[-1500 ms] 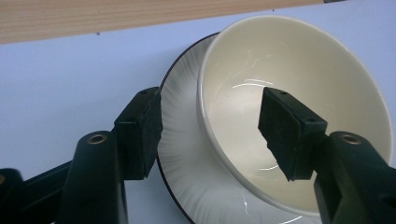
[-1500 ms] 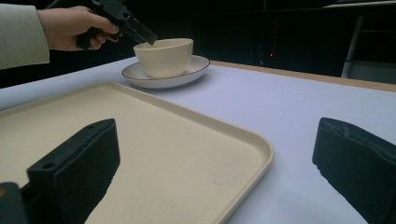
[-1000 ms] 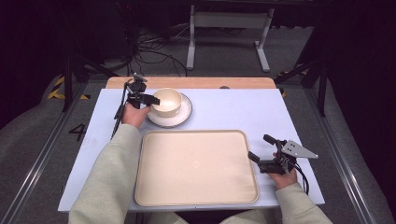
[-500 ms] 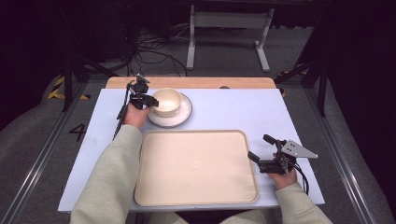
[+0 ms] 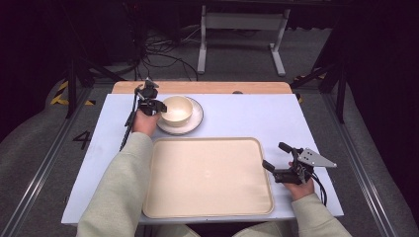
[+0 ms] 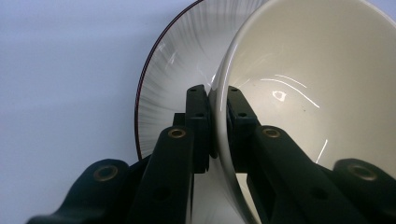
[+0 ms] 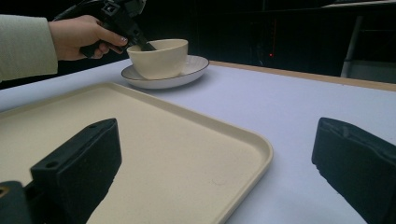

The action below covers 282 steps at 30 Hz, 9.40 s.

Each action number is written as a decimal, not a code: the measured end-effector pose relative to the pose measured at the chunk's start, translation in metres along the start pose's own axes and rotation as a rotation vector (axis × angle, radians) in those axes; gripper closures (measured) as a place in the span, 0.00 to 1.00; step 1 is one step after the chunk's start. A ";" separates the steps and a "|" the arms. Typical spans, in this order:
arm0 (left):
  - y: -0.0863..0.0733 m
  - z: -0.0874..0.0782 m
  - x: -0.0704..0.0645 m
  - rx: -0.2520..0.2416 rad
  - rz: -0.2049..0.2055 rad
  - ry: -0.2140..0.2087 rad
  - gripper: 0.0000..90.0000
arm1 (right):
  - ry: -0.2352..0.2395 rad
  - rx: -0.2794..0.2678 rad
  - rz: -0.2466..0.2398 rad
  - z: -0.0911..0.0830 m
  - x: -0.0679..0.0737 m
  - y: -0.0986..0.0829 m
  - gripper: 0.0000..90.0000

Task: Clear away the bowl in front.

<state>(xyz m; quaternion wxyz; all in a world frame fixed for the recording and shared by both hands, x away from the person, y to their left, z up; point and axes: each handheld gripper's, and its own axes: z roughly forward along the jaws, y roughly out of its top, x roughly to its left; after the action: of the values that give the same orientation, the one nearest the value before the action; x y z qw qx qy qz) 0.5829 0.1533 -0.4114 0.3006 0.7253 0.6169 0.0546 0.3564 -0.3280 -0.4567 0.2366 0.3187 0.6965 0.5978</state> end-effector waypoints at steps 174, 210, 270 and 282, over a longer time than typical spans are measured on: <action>-0.103 -0.046 -0.179 0.402 0.893 -0.235 0.91 | 0.012 0.007 0.002 0.001 0.000 0.000 0.02; -0.104 -0.035 -0.166 0.447 0.865 -0.221 0.89 | 0.011 0.009 0.001 0.001 0.000 0.000 0.02; -0.148 -0.130 -0.082 -0.252 0.666 -0.349 0.48 | 0.041 0.014 0.012 0.002 -0.001 0.001 0.03; -0.165 -0.134 -0.061 -0.388 0.661 -0.330 0.44 | 0.039 0.016 0.014 0.002 -0.001 0.001 0.03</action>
<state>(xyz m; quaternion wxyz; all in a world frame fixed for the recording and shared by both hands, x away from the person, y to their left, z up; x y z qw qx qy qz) 0.3663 0.1557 -0.3677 0.4928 0.8133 0.2728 0.1462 0.3589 -0.3274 -0.4565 0.2162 0.3135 0.7034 0.6002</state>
